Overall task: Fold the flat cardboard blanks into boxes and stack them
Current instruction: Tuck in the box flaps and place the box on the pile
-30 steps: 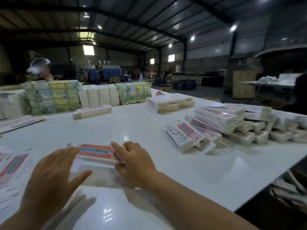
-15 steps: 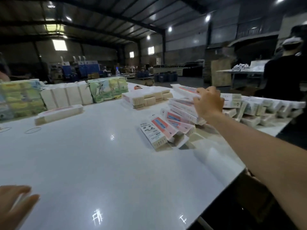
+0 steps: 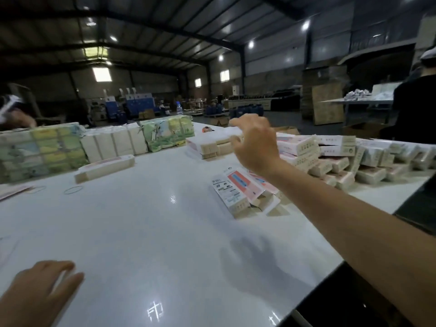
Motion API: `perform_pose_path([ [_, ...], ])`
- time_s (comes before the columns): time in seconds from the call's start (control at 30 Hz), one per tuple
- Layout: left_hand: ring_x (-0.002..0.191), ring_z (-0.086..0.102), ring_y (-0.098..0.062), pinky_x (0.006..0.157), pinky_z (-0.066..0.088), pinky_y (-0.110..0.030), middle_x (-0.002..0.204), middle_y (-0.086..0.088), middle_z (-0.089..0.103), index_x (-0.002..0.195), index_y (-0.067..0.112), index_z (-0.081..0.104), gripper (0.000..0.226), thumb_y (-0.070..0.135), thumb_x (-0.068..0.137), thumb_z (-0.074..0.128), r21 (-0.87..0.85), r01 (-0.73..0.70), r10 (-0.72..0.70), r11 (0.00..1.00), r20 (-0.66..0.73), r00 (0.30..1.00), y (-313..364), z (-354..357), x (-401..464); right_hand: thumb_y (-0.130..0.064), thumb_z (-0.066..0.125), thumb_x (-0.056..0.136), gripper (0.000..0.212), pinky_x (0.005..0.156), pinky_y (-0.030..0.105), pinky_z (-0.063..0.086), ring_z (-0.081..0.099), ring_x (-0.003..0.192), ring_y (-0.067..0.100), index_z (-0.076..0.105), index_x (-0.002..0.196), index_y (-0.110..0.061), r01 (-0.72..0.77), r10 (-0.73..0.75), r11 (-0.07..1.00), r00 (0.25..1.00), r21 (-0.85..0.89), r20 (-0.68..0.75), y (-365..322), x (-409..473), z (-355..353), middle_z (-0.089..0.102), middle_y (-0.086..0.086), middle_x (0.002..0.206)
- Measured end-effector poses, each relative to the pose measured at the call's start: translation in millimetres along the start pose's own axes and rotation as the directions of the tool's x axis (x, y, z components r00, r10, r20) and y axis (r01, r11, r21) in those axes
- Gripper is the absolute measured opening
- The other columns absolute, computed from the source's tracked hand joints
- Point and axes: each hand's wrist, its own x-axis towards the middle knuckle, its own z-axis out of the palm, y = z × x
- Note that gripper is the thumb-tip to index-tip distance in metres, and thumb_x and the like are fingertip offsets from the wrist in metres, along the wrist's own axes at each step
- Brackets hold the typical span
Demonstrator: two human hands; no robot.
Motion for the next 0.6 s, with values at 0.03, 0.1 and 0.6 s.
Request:
perform_pose_path([
  [0.03,0.112,0.056,-0.03,0.1,0.039,-0.042,0.118,-0.009,0.063,0.108,0.022,0.07,0.029,0.03,0.08,0.071,-0.089,-0.008,0.006,0.996,-0.019,1.0,2,0,-7,-0.02,0.052,0.09,0.035,0.099,0.043,0.038,0.046,0.117,0.026,0.059,0.124,-0.015,0.062,-0.069,0.994,0.994,0.086,0.082,-27,-10,7,0.057,0.008,0.126],
  [0.1,0.103,0.058,-0.037,0.095,0.041,-0.048,0.106,-0.014,0.067,0.096,0.017,0.072,0.021,0.022,0.076,0.076,-0.241,-0.019,-0.003,0.97,-0.091,0.996,6,-4,-11,-0.023,0.052,0.091,0.031,0.1,0.043,0.038,0.046,0.119,0.027,0.063,0.12,-0.017,0.137,-0.193,0.968,0.94,0.208,0.28,-74,-37,29,0.057,0.008,0.127],
  [0.6,0.114,0.047,-0.018,0.092,0.039,-0.034,0.12,0.003,0.056,0.114,0.024,0.062,0.035,0.044,0.087,0.053,-0.295,-0.023,0.016,0.955,-0.026,1.0,29,-38,-30,-0.025,0.048,0.093,0.024,0.087,0.032,0.044,0.057,0.102,0.019,0.069,0.097,-0.014,0.213,-0.313,0.949,0.74,0.234,0.596,-129,-143,138,0.064,-0.004,0.106],
])
